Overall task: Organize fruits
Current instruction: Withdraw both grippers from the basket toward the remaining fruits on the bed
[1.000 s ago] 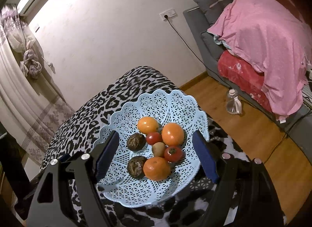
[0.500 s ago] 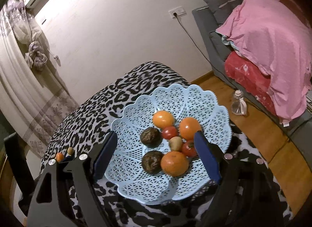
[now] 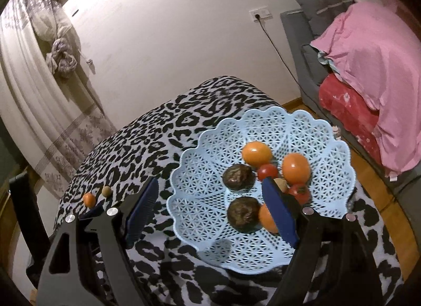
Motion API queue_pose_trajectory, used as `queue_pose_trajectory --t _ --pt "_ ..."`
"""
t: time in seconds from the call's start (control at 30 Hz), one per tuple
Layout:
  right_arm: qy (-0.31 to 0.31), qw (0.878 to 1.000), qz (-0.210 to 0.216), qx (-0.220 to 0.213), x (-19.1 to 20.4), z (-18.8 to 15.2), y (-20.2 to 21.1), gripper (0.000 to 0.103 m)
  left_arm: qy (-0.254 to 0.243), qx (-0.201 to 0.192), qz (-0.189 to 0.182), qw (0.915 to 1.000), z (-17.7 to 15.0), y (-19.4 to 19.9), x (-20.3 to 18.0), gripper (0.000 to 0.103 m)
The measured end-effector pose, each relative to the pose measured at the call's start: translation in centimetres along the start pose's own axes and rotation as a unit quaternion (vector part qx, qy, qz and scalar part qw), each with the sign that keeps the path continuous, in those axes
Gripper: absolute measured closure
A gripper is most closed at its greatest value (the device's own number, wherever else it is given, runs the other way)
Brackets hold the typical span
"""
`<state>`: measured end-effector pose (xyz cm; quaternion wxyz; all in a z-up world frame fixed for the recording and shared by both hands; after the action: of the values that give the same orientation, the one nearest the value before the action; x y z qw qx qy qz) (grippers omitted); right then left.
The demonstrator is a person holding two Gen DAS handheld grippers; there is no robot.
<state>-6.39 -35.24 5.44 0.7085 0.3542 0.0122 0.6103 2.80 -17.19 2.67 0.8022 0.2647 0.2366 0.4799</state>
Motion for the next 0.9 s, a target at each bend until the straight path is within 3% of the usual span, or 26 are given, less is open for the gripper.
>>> queue_pose_trajectory --t 0.9 --pt "0.124 0.991 0.019 0.044 8.2 -3.8 -4.3 0.021 0.054 0.000 0.033 0.9980 -0.3 -0.1 6.8 0.016"
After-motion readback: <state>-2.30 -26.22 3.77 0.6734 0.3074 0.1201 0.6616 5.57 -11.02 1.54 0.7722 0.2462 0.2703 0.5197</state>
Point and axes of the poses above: each gripper's, at about its wrist camera, not at the fingertips, and y roughly against the way its jaws point, x to its left, z to its top, the point moved 5 cm from there along -y, roughly the way its jaws point, and after that the axes turned 4 degrees about z, right-handed, at the moved point
